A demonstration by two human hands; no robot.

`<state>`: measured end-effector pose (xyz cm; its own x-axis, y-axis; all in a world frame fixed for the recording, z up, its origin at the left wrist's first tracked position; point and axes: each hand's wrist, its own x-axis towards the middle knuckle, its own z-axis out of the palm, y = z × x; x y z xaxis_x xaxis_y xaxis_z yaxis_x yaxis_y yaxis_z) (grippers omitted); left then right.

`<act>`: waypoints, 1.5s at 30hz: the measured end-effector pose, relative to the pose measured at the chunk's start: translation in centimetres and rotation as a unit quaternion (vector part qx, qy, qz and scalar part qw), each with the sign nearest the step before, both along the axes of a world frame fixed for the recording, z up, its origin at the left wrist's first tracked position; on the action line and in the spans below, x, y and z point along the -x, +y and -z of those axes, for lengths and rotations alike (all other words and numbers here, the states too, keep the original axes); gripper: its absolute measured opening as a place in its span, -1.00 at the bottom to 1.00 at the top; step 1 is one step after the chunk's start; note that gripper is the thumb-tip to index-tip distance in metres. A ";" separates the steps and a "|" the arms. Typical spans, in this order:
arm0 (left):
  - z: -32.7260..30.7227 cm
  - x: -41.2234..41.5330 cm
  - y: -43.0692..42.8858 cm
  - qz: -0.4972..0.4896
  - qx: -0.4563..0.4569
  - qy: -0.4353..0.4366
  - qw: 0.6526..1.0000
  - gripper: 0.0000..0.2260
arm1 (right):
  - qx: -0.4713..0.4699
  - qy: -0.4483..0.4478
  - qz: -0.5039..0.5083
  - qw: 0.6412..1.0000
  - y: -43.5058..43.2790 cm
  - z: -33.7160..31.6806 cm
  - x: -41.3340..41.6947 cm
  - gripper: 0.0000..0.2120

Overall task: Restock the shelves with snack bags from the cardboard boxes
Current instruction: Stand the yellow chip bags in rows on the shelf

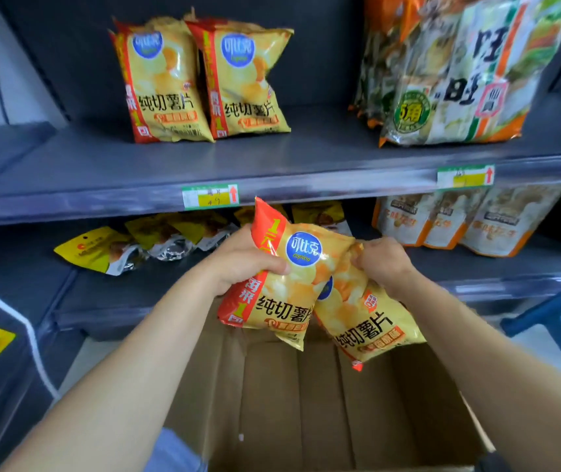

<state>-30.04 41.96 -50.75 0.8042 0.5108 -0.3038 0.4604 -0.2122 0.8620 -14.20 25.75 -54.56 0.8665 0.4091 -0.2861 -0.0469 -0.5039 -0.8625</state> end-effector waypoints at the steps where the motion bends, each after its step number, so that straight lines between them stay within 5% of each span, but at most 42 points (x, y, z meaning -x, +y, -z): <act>1: -1.8 -0.1 0.1 -0.001 -0.013 -0.017 1.000 -0.46 | -0.006 -0.011 -0.012 1.000 0.3 -1.4 -0.3 -0.87; 8: -13.1 0.7 3.2 -0.039 -0.064 -0.148 0.986 -0.40 | -0.147 -0.111 -0.040 0.982 4.1 -13.7 -2.5 -0.75; 13: -17.9 2.2 7.9 -0.105 -0.065 -0.271 0.955 -0.55 | -0.238 -0.168 -0.007 0.957 8.0 -20.1 -2.0 -0.72; 17: -19.1 3.9 12.6 -0.156 -0.022 -0.332 0.930 -0.52 | -0.328 -0.087 0.005 0.941 11.4 -21.5 -1.6 -0.84; 25: -17.4 3.4 19.7 -0.182 -0.006 -0.265 0.947 -0.38 | -0.344 0.008 -0.022 0.939 17.9 -20.5 -2.4 -0.83; 30: -14.0 2.1 22.3 -0.207 0.028 -0.233 0.950 -0.51 | -0.227 -0.105 0.012 0.968 19.2 -16.1 -1.3 -0.27; 33: -12.8 1.5 22.9 -0.203 0.005 -0.210 0.956 -0.39 | -0.186 -0.169 -0.019 0.968 19.7 -13.9 0.4 -0.03; 37: -11.5 1.0 23.3 -0.203 -0.034 -0.171 0.963 -0.14 | -0.177 -0.265 -0.016 0.948 21.5 -12.4 2.0 0.00; 45: -11.2 0.3 24.8 -0.177 -0.028 -0.189 0.966 -0.18 | -0.282 -0.148 -0.075 0.945 20.4 -13.0 -2.5 -0.34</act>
<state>-30.38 66.72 -39.59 0.6250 0.7805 0.0139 0.1668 -0.1509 0.9744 -11.71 46.20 -41.57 0.7947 0.5487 0.2594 0.2732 0.0583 -0.9602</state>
